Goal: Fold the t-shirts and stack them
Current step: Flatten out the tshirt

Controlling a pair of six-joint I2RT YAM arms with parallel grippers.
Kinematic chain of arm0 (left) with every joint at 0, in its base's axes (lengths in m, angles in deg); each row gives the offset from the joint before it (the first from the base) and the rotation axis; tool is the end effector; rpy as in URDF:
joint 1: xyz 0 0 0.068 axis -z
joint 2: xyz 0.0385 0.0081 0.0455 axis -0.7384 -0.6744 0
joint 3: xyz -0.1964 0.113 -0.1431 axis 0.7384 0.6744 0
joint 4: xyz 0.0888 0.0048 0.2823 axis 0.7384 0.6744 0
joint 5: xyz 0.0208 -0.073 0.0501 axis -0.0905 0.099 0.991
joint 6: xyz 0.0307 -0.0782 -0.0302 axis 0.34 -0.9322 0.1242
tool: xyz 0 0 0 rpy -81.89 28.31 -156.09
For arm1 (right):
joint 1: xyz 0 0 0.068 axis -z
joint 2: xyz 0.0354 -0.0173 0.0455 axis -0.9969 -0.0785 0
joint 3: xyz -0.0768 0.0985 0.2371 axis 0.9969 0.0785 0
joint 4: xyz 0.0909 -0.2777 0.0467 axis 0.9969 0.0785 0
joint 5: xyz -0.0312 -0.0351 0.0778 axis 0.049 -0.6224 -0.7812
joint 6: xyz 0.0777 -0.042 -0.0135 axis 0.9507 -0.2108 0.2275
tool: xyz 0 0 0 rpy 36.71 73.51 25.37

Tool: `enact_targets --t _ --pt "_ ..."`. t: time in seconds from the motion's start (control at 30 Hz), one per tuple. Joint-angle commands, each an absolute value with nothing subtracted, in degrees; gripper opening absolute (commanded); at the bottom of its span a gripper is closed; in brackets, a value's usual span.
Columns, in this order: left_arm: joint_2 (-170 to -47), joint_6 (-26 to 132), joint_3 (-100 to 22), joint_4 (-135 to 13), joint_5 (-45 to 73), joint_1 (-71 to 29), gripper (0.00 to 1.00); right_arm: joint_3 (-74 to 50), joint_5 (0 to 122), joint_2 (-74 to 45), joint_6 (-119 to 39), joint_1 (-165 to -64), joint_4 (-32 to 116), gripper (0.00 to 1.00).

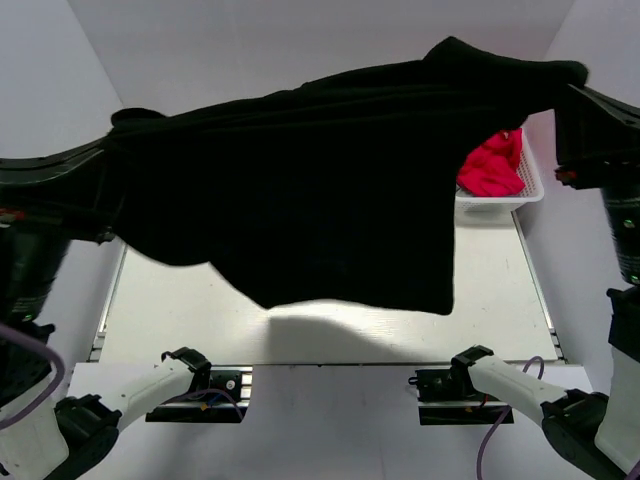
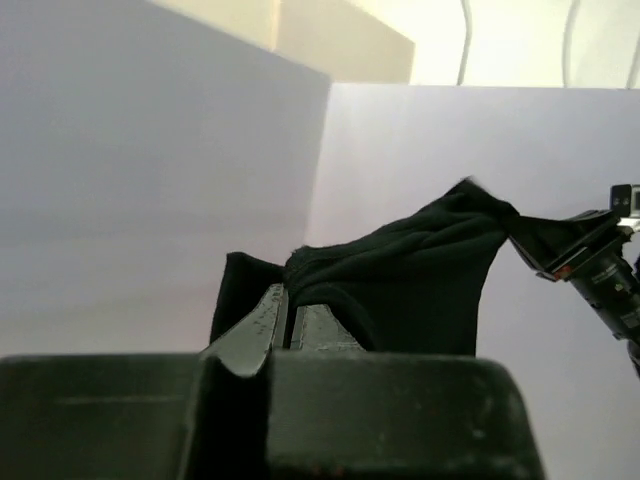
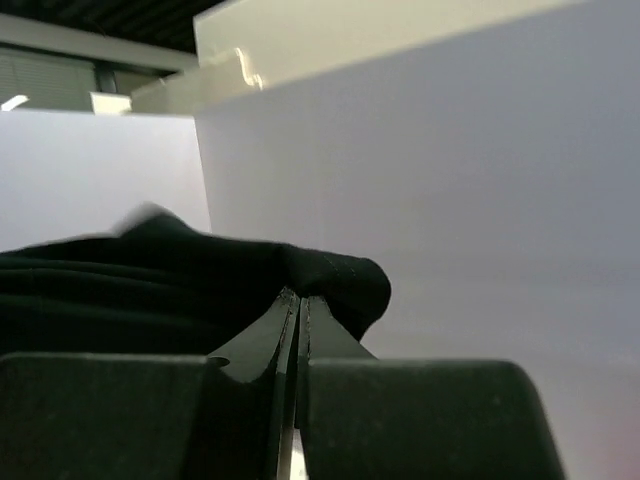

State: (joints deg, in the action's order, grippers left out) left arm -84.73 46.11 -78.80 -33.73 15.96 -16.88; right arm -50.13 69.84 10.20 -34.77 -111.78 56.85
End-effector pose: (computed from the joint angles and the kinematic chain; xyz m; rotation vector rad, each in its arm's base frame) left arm 0.0536 -0.0419 0.6793 0.2094 0.9643 -0.8386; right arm 0.0809 0.0381 0.7012 -0.0862 0.8461 0.6181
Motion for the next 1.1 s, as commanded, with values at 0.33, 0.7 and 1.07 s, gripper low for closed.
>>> enact_targets --t 0.33,0.7,1.07 --pt "-97.9 50.9 -79.1 -36.5 34.0 -17.9 0.00 -50.1 88.2 -3.7 -43.4 -111.1 47.7 0.00" --pt "-128.3 41.4 -57.2 -34.2 66.6 -24.4 0.72 -40.7 90.6 -38.2 -34.8 -107.2 46.9 0.00" --pt "-149.2 42.8 -76.0 -25.1 49.7 -27.7 1.00 -29.7 80.0 -38.2 -34.7 -107.0 52.6 0.90"
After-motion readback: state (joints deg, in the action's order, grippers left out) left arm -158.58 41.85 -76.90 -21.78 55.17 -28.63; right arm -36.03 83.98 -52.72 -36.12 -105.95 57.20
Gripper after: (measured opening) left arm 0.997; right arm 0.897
